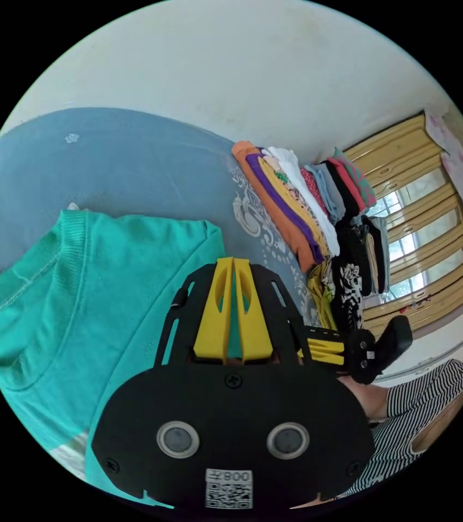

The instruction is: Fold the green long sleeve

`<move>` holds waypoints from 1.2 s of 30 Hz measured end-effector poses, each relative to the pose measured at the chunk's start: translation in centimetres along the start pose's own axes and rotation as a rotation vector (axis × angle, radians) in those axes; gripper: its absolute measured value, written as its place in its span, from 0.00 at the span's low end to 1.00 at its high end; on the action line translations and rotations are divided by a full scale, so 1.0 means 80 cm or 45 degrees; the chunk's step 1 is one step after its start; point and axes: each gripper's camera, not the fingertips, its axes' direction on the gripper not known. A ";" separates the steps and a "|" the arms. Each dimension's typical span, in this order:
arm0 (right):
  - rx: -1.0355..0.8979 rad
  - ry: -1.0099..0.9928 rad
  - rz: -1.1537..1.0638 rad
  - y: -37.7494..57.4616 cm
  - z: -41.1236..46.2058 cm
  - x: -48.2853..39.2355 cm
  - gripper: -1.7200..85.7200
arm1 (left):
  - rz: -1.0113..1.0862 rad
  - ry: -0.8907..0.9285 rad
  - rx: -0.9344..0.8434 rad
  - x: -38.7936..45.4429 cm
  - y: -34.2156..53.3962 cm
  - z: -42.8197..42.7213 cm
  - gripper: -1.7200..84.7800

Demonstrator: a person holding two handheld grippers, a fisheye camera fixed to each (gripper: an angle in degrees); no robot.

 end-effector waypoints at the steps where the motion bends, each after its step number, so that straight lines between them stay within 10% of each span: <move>1: -0.004 -0.020 0.012 -0.003 0.002 0.002 0.02 | -0.003 0.025 0.068 0.003 0.020 -0.042 0.03; 13: 0.101 -0.218 0.061 -0.014 -0.001 -0.029 0.02 | -0.806 -0.581 0.672 -0.093 0.435 -0.585 0.08; 20: -0.013 -0.301 -0.170 -0.064 0.054 -0.156 0.02 | -1.182 -0.405 1.019 -0.143 0.569 -0.771 0.11; 28: -0.049 -0.321 -0.205 -0.101 0.104 -0.239 0.02 | -1.272 -0.311 1.021 -0.156 0.595 -0.872 0.06; 36: 0.079 -0.453 -0.405 -0.141 0.127 -0.332 0.04 | -0.827 -0.345 1.054 0.000 0.611 -0.966 0.03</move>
